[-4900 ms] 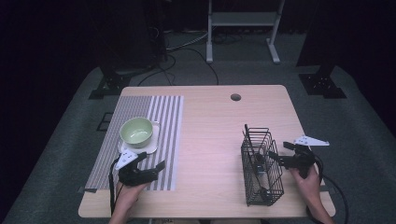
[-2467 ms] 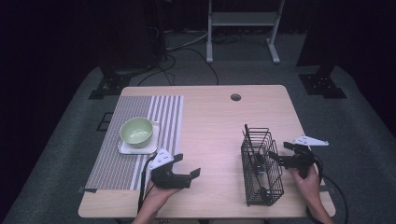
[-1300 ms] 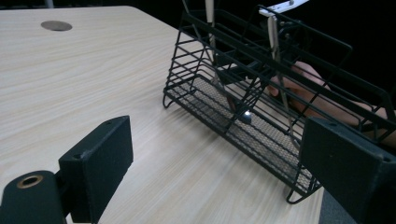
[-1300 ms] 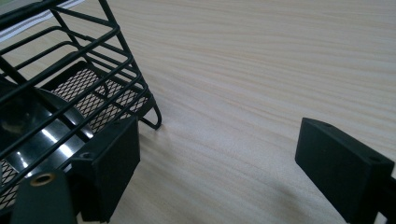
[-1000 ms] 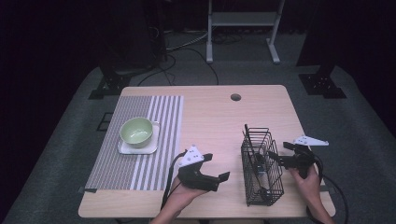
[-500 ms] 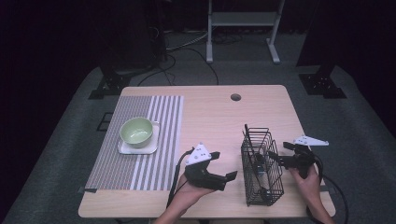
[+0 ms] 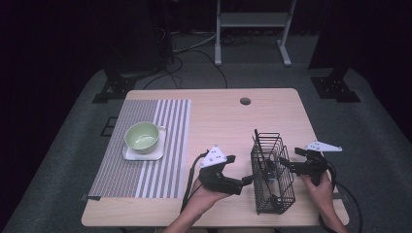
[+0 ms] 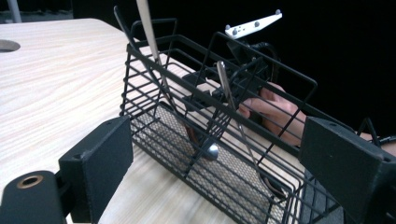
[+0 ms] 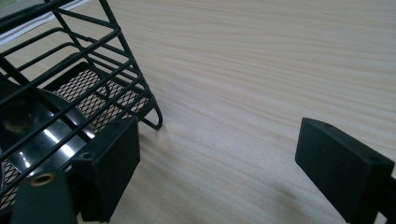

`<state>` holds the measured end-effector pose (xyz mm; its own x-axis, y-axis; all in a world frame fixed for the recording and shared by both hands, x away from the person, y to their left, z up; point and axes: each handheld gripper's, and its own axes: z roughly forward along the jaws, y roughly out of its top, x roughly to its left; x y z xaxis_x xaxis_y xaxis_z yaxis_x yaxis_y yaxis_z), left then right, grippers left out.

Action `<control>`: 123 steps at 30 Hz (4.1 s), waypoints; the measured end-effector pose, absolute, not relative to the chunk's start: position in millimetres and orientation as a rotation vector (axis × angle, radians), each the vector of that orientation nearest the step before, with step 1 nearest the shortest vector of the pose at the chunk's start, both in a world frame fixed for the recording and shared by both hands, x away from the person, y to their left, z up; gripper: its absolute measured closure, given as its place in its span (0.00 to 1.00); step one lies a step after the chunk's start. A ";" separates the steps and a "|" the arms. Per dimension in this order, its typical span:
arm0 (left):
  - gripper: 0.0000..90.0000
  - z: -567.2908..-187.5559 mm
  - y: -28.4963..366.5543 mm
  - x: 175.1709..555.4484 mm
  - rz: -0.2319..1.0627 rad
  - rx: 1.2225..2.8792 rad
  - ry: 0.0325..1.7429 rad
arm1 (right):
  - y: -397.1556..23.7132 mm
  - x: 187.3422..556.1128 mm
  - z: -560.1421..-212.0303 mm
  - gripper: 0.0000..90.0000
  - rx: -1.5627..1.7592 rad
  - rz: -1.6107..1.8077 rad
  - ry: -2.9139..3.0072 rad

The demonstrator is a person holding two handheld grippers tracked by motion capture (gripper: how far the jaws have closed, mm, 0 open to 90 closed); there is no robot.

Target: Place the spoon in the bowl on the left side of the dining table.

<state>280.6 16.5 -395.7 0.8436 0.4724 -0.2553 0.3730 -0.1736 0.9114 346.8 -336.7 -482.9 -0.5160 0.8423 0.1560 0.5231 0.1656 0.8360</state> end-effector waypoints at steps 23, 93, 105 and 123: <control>0.11 -390.2 -5.8 289.0 0.091 1.793 0.632 | -336.5 346.7 -482.9 0.14 1.296 1.286 2.109; 1.00 -339.3 6.5 291.0 0.098 1.551 0.580 | -337.8 347.6 -483.3 0.14 1.319 1.302 2.103; 1.00 -325.1 14.9 289.9 0.108 1.514 0.582 | -337.6 347.6 -483.4 0.14 1.323 1.296 2.102; 1.00 -313.1 23.2 291.4 0.103 1.458 0.597 | -336.8 347.7 -483.4 0.14 1.325 1.282 2.107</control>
